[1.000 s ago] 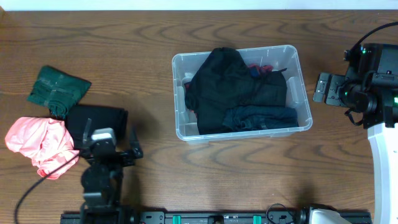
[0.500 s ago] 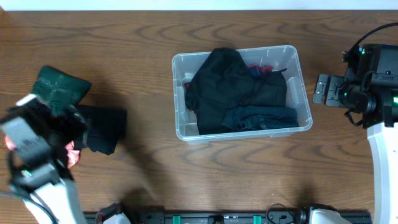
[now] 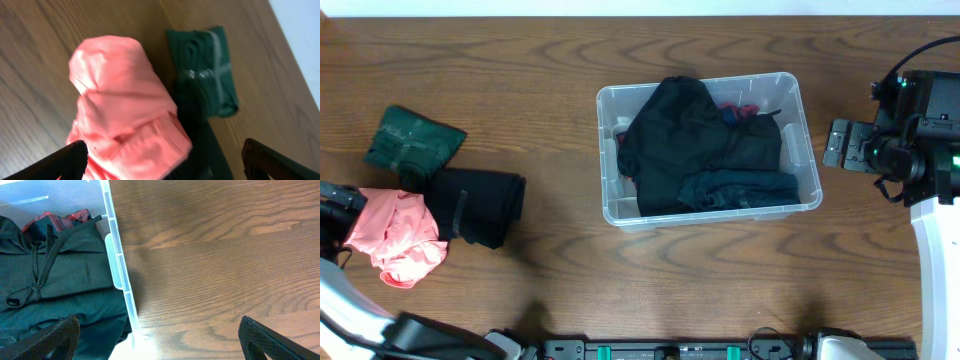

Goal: Pack container
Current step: 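Reach the left gripper to the pink garment and grasp it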

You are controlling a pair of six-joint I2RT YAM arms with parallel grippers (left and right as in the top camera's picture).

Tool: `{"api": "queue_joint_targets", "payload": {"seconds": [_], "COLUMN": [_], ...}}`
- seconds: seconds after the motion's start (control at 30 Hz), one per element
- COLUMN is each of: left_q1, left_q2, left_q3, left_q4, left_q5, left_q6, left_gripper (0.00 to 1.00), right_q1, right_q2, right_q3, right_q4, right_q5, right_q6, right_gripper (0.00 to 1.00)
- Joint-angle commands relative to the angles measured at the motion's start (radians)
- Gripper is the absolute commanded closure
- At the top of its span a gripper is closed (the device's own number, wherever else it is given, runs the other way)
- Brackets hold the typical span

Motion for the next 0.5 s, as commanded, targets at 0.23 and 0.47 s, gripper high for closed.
{"api": "queue_joint_targets", "payload": {"seconds": [0.23,0.47], "left_q1": [0.053,0.042], "left_q2": [0.253,0.396], "left_q3": [0.02,0.02], "left_q4": [0.068,0.101], "left_q5": [-0.122,-0.064], "left_q6": [-0.006,0.021], "left_gripper": [0.02,0.02], "right_q1": [-0.013,-0.013], "right_q2": [0.0,0.0], "right_q3": [-0.002,-0.002], "right_q4": [-0.005,-0.005], "right_q5": [-0.003,-0.003], "right_q6": [-0.022,-0.022], "right_gripper": [0.01,0.01]}}
